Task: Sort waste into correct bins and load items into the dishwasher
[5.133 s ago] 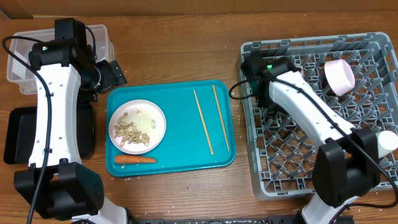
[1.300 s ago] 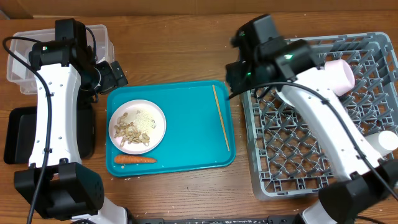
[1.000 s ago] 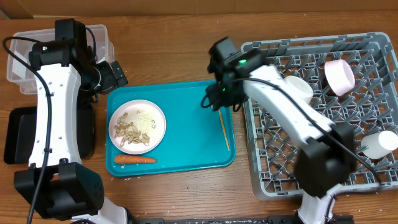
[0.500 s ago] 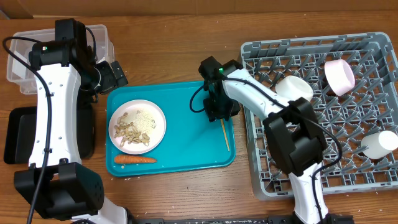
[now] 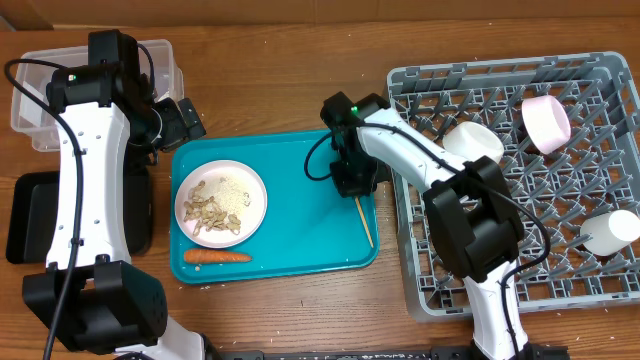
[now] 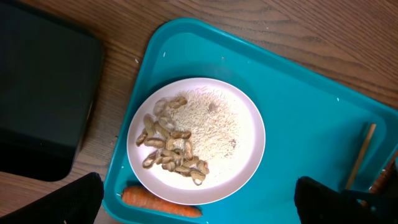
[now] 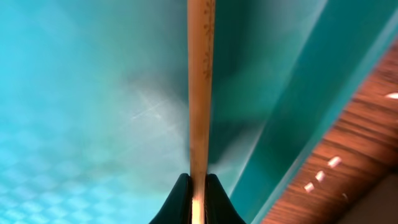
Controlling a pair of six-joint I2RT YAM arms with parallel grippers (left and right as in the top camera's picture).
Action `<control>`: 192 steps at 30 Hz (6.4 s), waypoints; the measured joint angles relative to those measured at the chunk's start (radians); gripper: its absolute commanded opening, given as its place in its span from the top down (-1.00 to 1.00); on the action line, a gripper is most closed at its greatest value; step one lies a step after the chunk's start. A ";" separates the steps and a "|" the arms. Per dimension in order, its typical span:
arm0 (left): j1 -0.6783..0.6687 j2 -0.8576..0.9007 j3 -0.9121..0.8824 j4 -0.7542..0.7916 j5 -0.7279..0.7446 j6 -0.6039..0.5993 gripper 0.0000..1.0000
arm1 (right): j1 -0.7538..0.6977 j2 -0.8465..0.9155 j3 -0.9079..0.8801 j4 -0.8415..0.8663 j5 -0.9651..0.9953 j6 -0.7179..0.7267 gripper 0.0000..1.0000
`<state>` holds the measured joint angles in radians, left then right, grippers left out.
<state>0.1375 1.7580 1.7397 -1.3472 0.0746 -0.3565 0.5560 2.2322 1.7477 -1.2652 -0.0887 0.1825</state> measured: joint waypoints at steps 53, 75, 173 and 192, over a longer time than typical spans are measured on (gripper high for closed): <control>-0.176 0.001 -0.002 0.289 0.053 -0.009 -1.00 | -0.341 -0.347 0.050 -0.172 0.114 -0.035 0.28; -0.234 0.475 -0.003 1.007 0.122 -0.492 -1.00 | -0.765 -0.478 0.175 -0.111 0.003 -0.079 -0.12; -0.321 0.591 0.054 0.802 -0.267 -0.194 0.13 | -0.765 -0.450 0.175 -0.108 -0.090 -0.079 -0.11; -0.321 0.600 0.060 0.818 -0.214 -0.238 0.87 | -0.765 -0.450 0.175 -0.108 -0.090 -0.079 -0.11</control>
<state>-0.1837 2.3585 1.8000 -0.5297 -0.1398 -0.5945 -0.2089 1.7824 1.9232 -1.3735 -0.1791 0.1036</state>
